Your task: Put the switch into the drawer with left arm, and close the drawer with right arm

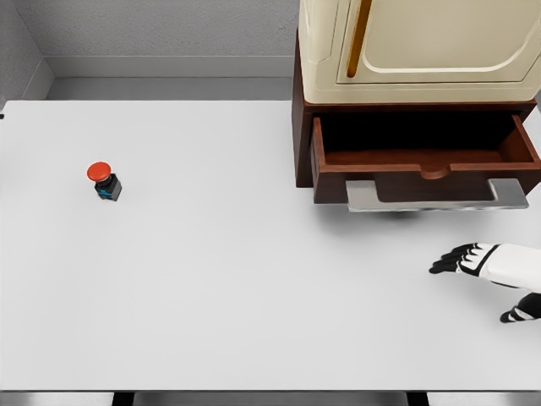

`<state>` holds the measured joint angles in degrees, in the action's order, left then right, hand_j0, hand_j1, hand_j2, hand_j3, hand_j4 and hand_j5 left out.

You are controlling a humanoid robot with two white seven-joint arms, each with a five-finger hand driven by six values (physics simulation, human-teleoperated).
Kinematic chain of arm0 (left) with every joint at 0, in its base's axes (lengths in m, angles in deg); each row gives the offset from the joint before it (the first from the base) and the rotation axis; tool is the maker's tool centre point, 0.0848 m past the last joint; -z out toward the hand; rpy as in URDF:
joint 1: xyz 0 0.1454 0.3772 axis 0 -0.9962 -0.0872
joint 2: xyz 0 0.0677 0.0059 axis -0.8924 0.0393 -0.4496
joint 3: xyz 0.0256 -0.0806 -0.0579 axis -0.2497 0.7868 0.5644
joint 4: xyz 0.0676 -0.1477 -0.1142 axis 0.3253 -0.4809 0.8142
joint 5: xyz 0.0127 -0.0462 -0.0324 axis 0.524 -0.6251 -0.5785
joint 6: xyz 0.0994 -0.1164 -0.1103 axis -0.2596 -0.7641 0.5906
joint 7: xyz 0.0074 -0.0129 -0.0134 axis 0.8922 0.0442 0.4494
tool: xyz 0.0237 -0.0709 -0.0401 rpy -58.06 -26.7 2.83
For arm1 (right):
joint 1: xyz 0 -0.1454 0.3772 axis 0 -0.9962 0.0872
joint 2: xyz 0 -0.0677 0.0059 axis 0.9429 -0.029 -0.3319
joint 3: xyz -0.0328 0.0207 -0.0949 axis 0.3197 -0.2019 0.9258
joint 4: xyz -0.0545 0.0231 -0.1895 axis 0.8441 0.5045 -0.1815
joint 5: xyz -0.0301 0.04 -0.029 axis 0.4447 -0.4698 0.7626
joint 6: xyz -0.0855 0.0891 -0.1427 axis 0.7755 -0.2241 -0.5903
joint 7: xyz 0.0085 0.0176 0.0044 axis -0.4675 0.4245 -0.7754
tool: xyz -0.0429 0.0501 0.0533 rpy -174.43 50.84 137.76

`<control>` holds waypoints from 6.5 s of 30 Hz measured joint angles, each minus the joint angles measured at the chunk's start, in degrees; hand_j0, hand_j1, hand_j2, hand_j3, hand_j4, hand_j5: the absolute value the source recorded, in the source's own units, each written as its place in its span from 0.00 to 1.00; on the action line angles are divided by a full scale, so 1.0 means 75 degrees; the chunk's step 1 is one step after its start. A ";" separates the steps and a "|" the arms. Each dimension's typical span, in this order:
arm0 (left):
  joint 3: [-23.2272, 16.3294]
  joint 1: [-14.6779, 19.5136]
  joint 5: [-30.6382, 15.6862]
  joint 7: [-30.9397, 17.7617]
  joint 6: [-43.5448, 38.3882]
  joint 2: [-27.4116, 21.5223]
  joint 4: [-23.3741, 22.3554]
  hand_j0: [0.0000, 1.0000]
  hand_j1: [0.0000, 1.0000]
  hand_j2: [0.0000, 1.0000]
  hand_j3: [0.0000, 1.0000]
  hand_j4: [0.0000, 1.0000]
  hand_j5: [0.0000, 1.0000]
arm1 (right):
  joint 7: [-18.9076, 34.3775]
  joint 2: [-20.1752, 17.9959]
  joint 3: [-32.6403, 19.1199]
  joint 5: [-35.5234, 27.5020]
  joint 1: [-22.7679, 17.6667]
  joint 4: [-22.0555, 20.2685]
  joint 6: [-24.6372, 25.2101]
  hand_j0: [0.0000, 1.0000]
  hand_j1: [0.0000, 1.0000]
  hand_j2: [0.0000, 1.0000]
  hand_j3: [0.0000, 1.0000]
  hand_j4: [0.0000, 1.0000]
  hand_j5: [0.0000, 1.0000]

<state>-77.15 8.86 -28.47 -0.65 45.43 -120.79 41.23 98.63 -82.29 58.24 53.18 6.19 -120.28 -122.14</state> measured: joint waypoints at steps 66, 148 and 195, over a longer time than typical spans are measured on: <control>-0.1355 0.1499 0.0748 -0.1462 0.0007 0.2090 -0.0033 1.00 1.00 1.00 1.00 1.00 1.00 | 0.0001 0.0397 -0.2227 -0.0138 -0.1664 0.0030 -0.0002 1.00 1.00 1.00 1.00 1.00 1.00; -0.1707 0.2671 0.0381 -0.2026 0.0021 0.2980 0.3947 0.33 0.33 0.33 0.33 0.33 0.33 | 0.0000 0.0310 -0.2073 -0.0139 -0.1524 0.0008 -0.0002 1.00 1.00 1.00 1.00 1.00 1.00; -0.1775 0.4042 -0.0206 -0.2077 0.0011 0.7648 0.0837 0.39 0.39 0.39 0.39 0.39 0.39 | 0.0001 0.0303 -0.2073 -0.0137 -0.1582 0.0011 -0.0002 1.00 1.00 1.00 1.00 1.00 1.00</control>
<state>-90.46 39.18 -30.01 -16.24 45.52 -63.43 47.51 98.63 -80.02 42.70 52.15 -5.67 -120.20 -122.16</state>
